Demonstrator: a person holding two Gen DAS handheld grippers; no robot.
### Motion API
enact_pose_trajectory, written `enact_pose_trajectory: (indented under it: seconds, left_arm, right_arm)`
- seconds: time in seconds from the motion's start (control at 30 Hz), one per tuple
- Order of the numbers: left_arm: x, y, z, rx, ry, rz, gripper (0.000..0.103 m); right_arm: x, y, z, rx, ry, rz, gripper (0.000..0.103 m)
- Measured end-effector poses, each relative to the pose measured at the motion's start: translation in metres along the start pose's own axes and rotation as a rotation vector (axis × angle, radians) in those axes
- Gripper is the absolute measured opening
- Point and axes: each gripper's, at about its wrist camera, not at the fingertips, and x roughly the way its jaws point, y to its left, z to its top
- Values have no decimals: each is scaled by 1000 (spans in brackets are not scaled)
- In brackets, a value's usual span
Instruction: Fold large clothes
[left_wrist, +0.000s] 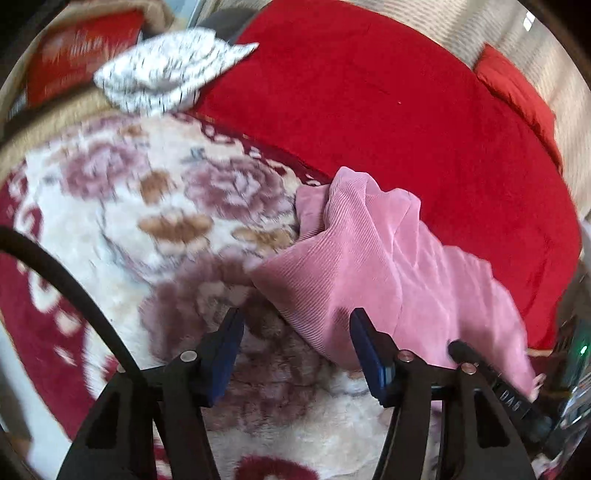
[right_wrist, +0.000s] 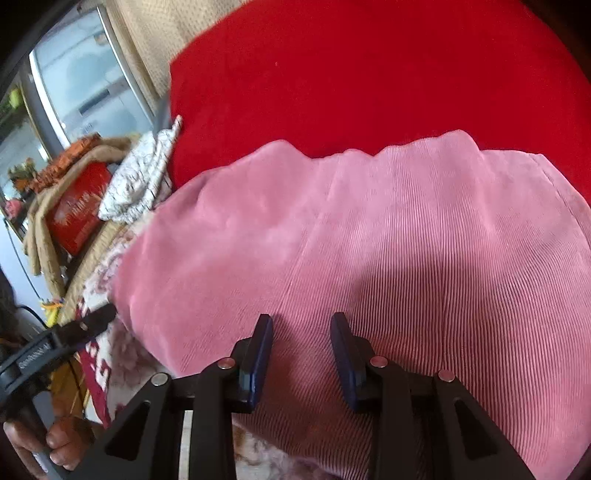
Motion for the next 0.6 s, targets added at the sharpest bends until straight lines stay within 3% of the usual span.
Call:
enact_pose_trajectory:
  seconds: [0.17,0.43,0.47,0.5,0.6]
  left_arm:
    - [20,11,1,-159,51,-99,71]
    - [42,-9,13,-123,-29,-135,70]
    - [44,-10,13,-118,-34,-141,66]
    - [46,-10,15,-117,-36,-149,51]
    - [48,-15,17,-68,-50,-170,38]
  right_arm:
    - [1,-6,0,7,9,26,37]
    - [2,-13,0,59,15,77,35]
    - [3,-13,0,67,16,85,35]
    - [3,-14,0,73,17,94,35]
    - [3,-18,1,93,22,121,35]
